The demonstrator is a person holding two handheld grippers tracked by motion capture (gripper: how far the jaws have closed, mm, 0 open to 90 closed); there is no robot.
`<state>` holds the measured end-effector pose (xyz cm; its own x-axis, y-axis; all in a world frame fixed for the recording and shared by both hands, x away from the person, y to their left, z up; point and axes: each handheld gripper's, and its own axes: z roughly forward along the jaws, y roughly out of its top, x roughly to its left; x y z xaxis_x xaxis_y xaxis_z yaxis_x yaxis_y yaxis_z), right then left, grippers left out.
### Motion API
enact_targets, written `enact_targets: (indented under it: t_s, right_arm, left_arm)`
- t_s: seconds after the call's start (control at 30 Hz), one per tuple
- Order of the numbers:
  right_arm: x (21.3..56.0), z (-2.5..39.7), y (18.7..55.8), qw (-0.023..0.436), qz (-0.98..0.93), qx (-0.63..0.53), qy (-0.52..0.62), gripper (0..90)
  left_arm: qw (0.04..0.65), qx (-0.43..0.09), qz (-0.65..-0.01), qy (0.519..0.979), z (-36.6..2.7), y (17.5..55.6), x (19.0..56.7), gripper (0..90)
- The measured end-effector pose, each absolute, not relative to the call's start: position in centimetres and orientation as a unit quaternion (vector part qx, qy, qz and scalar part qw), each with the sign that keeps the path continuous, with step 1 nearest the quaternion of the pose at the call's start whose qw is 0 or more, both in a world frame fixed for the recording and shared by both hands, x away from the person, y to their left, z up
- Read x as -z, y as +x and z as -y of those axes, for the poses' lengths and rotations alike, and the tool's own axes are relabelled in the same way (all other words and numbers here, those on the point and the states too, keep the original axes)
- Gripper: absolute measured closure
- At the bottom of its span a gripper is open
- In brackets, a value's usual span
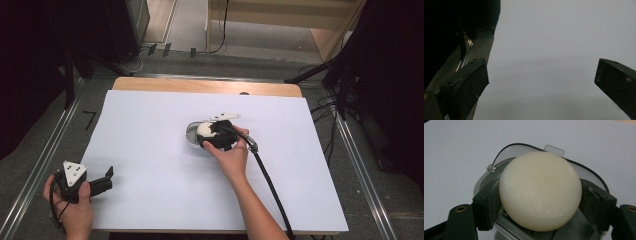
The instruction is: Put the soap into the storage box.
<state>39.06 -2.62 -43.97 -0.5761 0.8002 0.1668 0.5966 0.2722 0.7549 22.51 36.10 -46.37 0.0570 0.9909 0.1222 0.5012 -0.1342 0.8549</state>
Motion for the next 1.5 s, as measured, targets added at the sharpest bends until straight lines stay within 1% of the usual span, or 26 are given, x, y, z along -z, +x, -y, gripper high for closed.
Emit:
enact_targets:
  t_s: [0.23, 0.9, 1.17, 1.5]
  right_arm:
    - [44.2, 2.6, 39.2, 0.121, -0.789, -0.404, 0.447, 24.4]
    - [42.5, 3.8, 38.3, 0.130, -0.776, -0.432, 0.442, 23.4]
    - [42.0, 4.8, 37.7, 0.136, -0.769, -0.441, 0.442, 23.6]
    - [42.0, 7.4, 36.7, 0.147, -0.762, -0.447, 0.445, 22.3]
  left_arm:
    - [0.323, -0.379, -0.574, 0.650, -36.1, 22.5, 46.4, 0.0]
    - [0.323, -0.379, -0.573, 0.651, -36.1, 22.5, 46.4, 0.0]
    - [0.324, -0.379, -0.573, 0.650, -36.1, 22.5, 46.4, 0.0]
    - [0.321, -0.381, -0.572, 0.652, -36.0, 22.5, 46.4, 0.0]
